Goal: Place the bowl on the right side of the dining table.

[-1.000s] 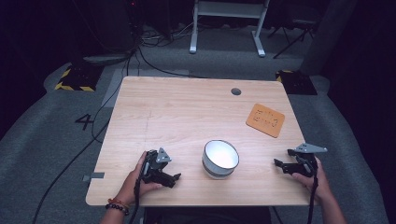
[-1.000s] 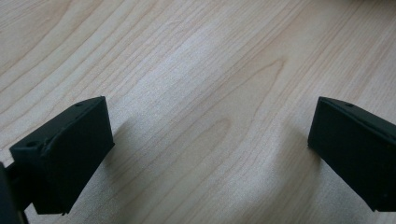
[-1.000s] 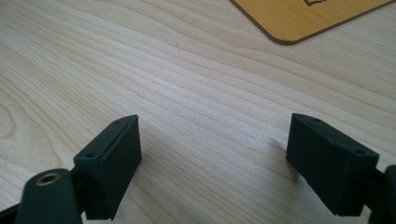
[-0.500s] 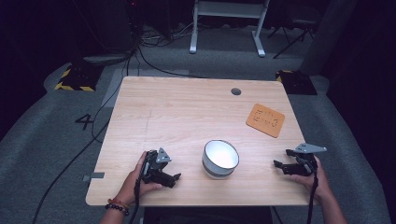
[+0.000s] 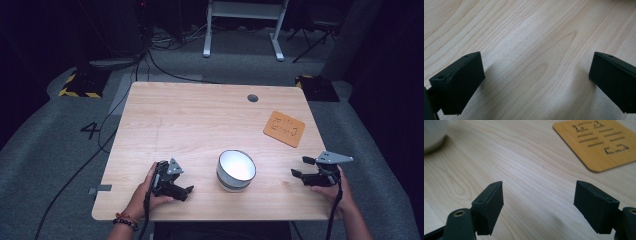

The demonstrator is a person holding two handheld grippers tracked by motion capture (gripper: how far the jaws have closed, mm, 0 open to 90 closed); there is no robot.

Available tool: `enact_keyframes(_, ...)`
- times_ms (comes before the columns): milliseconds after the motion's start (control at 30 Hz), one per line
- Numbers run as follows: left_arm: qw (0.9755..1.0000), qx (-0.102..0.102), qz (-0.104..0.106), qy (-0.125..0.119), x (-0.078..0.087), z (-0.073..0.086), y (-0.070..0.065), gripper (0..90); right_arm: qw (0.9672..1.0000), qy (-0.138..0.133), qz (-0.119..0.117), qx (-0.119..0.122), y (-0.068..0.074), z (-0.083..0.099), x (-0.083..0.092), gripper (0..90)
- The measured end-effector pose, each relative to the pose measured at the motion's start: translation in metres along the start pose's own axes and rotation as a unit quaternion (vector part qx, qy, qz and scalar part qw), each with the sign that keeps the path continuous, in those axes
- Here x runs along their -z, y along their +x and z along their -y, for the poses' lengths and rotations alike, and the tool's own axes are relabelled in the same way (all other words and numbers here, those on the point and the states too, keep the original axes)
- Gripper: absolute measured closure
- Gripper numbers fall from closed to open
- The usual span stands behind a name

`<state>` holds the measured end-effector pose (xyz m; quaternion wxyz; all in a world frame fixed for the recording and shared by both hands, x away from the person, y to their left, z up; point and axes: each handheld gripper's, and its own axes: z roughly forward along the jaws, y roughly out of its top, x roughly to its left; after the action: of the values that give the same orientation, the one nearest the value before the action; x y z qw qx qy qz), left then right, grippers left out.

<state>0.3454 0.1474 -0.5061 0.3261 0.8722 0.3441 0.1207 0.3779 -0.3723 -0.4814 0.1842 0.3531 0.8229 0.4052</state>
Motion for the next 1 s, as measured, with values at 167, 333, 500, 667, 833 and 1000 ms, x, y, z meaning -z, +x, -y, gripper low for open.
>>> enact_keyframes(167,1.0,0.0,0.0,0.0,0.0,0.0,0.0,0.2,0.9997,-0.01,-0.013,0.017,0.012,-0.014,0.002,23.9)
enact_keyframes(333,1.0,-0.001,-0.001,0.0,0.0,0.0,0.0,0.2,0.9989,-0.019,-0.027,0.032,0.023,-0.026,0.004,24.1)
enact_keyframes(500,1.0,0.0,0.0,0.0,0.0,0.0,0.0,0.1,0.9964,-0.022,-0.053,0.062,0.043,-0.043,0.003,24.1)
enact_keyframes(667,1.0,-0.002,-0.002,0.0,0.0,0.0,0.0,0.2,0.9942,-0.024,-0.071,0.078,0.056,-0.052,0.003,24.2)
enact_keyframes(833,1.0,-0.002,-0.002,0.0,0.0,0.0,0.0,0.2,0.9904,-0.034,-0.098,0.091,0.072,-0.066,0.003,24.5)
enact_keyframes(1000,1.0,-0.001,-0.001,0.0,0.0,0.0,0.0,0.2,0.9866,-0.033,-0.116,0.11,0.086,-0.075,0.0,24.7)
